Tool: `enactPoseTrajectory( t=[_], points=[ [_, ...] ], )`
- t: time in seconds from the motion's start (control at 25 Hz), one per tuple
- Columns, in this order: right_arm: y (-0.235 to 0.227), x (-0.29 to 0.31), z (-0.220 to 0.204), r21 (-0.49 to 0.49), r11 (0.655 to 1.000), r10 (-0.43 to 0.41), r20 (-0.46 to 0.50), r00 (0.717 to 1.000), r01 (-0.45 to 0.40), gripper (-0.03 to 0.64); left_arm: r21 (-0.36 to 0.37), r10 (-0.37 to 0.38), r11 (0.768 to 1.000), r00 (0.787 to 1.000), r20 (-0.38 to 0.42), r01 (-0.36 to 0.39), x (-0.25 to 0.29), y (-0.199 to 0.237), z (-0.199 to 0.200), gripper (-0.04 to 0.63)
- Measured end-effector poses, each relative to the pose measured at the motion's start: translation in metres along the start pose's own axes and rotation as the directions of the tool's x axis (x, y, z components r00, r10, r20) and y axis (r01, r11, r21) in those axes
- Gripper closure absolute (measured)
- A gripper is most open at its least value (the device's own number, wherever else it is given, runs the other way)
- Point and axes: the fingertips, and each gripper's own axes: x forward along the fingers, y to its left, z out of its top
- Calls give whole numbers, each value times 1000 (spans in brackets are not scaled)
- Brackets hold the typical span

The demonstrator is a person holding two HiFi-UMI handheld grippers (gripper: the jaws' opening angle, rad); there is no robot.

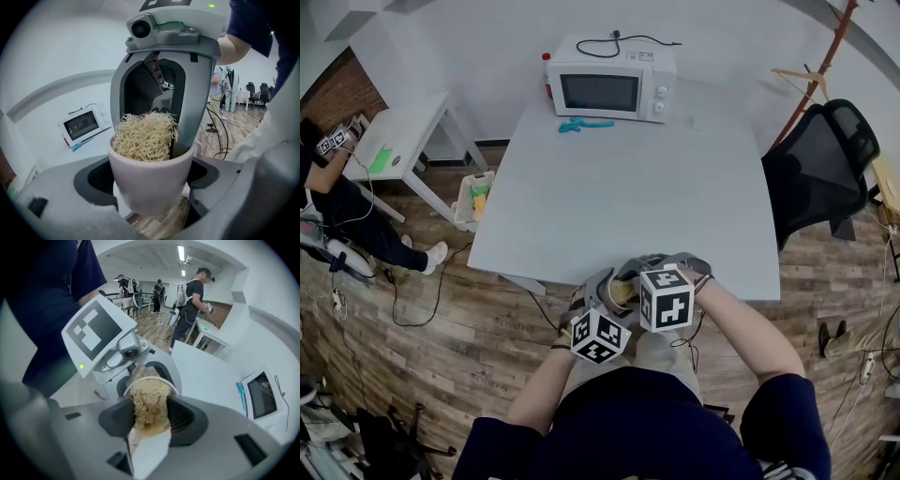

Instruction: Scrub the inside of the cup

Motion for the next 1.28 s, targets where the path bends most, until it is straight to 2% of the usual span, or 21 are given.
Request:
enactPoseTrajectory(
  t=[0.36, 0.48, 0.72, 0.84, 0.92, 0.96, 1.08, 1.2, 1.28],
  points=[
    [-12, -23, -6, 118, 992, -57, 55, 997, 50, 436, -28, 7, 1000, 1000, 18, -7, 11, 6, 0, 163],
    [-19, -37, -8, 175, 982, -93, 98, 991, 75, 436, -64, 14, 998, 1000, 18, -13, 16, 11, -4, 163],
    [-38, -59, -25, 326, 936, -195, 157, 968, 135, 436, -145, 19, 989, 1000, -1, -19, 28, 24, -14, 163],
    [-53, -66, -40, 413, 891, -282, 172, 944, 191, 436, -186, 29, 982, 1000, -4, -29, 38, 33, -13, 163],
    [-64, -70, -53, 509, 830, -363, 185, 913, 227, 436, -222, 45, 974, 999, 1, -44, 46, 41, -12, 163],
    [-69, -74, -60, 569, 787, -409, 192, 892, 238, 436, -240, 54, 969, 999, 6, -52, 50, 45, -10, 163],
    [-82, -89, -85, 739, 625, -553, 191, 811, 252, 436, -286, 85, 955, 996, 24, -75, 64, 57, -7, 163],
    [-91, -106, -116, 862, 456, -670, 167, 723, 223, 436, -304, 103, 949, 994, 40, -87, 83, 69, -1, 163],
    [-93, -112, -131, 908, 376, -716, 157, 681, 186, 436, -315, 107, 945, 993, 46, -88, 96, 75, 2, 163]
  ],
)
